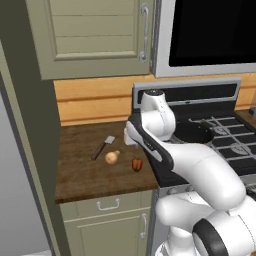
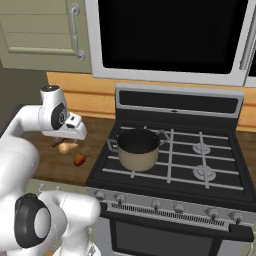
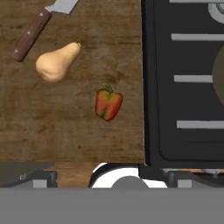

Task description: Put the squash and bell pepper in the pot. Retrieve the spatula and lightly stir the vegetables in the pot.

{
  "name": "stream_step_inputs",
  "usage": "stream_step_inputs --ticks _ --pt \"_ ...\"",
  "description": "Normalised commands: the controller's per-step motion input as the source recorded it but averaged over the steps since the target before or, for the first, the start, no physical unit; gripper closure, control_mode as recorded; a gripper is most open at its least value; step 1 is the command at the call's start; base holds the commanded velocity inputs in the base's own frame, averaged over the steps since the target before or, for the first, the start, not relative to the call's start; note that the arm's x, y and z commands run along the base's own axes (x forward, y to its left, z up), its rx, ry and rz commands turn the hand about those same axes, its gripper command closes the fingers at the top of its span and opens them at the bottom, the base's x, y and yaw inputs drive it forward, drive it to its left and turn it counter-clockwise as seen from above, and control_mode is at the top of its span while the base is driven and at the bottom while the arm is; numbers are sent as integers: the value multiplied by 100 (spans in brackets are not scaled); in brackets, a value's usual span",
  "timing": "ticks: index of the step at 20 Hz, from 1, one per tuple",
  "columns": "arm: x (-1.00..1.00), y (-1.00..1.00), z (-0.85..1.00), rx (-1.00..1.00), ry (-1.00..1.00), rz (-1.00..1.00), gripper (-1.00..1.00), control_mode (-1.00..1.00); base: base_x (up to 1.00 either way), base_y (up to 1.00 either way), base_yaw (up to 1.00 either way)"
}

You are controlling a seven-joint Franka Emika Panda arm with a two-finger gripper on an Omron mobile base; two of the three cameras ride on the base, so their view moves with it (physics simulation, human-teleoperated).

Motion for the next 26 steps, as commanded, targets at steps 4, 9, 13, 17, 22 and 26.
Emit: stream_step_inputs --ticks 4,9,13,17,22,26 --pt "12 5 -68 0 0 -12 -100 -100 0 0 0" --pt "24 4 -65 0 2 -14 -100 -100 0 0 0" --pt "30 0 -53 0 1 -14 -100 -100 0 0 0" --pt "34 0 -44 0 0 -14 -100 -100 0 0 0" --pt "43 8 -33 0 0 -12 -100 -100 0 0 0" --pt "48 12 -26 0 0 -8 -100 -100 0 0 0"
